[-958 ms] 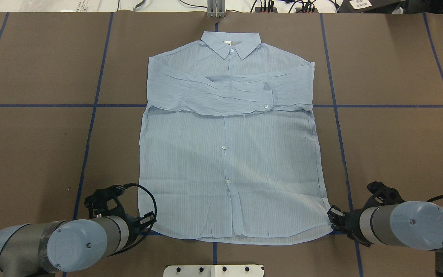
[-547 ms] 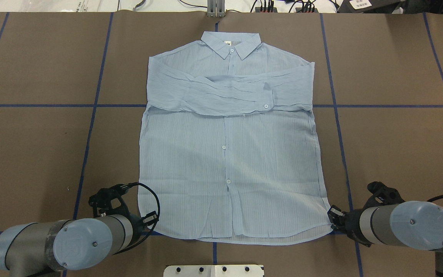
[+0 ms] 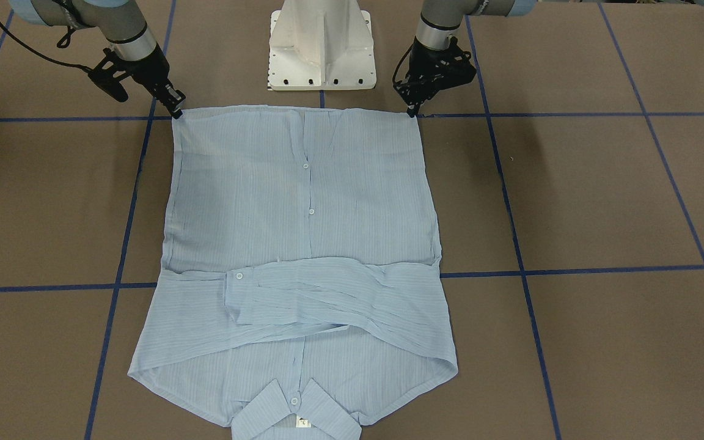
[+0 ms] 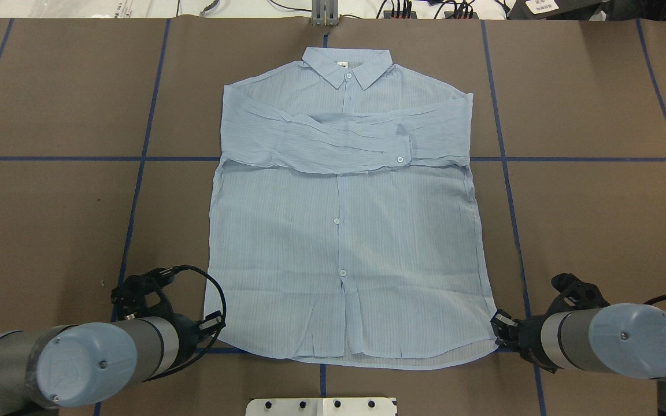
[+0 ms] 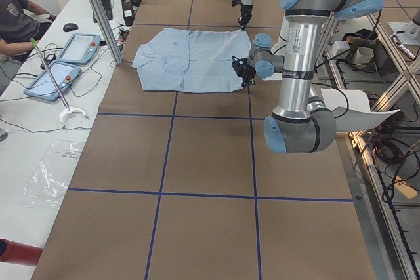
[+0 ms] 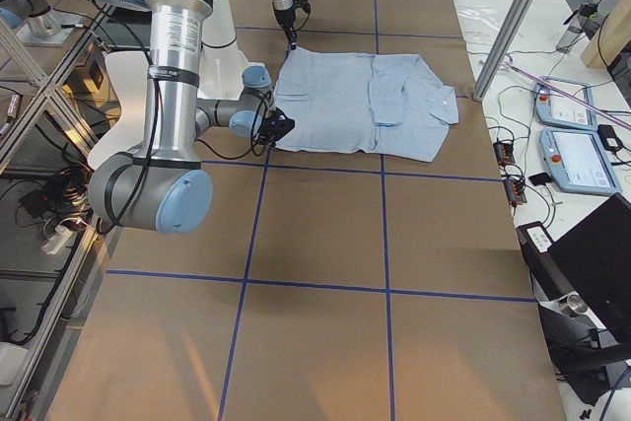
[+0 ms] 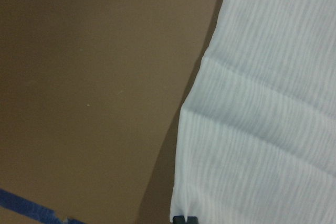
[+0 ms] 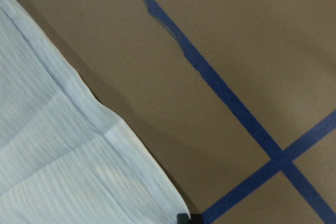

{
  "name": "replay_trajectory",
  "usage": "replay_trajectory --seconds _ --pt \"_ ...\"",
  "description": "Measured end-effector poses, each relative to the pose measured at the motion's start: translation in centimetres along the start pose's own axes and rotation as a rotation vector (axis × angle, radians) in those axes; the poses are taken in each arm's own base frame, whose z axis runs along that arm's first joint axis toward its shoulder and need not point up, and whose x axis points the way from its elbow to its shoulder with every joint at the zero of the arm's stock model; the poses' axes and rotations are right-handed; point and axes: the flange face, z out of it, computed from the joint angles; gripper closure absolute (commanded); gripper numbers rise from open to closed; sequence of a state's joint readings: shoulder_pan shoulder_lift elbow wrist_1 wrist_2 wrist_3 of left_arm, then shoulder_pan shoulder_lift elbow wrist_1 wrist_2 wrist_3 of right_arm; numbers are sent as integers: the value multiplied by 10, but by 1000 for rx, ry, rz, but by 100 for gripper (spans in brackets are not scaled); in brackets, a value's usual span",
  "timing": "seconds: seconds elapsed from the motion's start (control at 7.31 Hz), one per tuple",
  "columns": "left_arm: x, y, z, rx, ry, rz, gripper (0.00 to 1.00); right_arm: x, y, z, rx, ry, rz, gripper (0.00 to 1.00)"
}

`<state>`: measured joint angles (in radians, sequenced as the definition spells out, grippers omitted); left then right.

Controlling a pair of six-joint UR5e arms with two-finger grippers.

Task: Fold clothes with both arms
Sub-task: 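Lift the hem with both grippers and fold it toward the collar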

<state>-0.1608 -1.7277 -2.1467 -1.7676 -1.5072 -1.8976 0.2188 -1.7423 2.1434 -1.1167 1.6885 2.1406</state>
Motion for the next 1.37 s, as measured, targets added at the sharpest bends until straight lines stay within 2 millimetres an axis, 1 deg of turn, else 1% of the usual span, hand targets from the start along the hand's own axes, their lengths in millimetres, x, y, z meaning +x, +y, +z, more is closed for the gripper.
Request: replay_trajectory --seconds 0.14,0.27,0.41,0.55,0.68,0.82,0.96,1.09,1.23,1.37 --pt "1 -1 -30 -15 23 -7 100 4 2 -17 -10 -11 -3 100" --pt "3 -1 -55 -39 38 -12 100 7 4 -38 -23 -25 -7 100" --pt "6 1 -76 -71 56 -37 100 6 6 -56 -35 -46 -7 100" --pt "13 -3 -93 -97 79 -87 100 0 3 -71 -36 -73 2 100" --pt "27 -19 -107 -94 117 -132 100 -9 -10 -84 -16 -110 28 100" --pt "44 -44 -115 -59 156 -151 100 -18 -24 -95 8 -147 54 100" --pt "64 -75 -114 0 181 -148 100 -29 -38 -101 31 -180 74 100" --pt "81 -109 -109 62 187 -130 100 -42 -54 -104 59 -212 85 100" --pt "91 -142 -105 106 178 -110 100 -61 -75 -106 89 -239 91 100" --pt "100 -172 -100 136 165 -102 100 -85 -97 -105 117 -246 104 100"
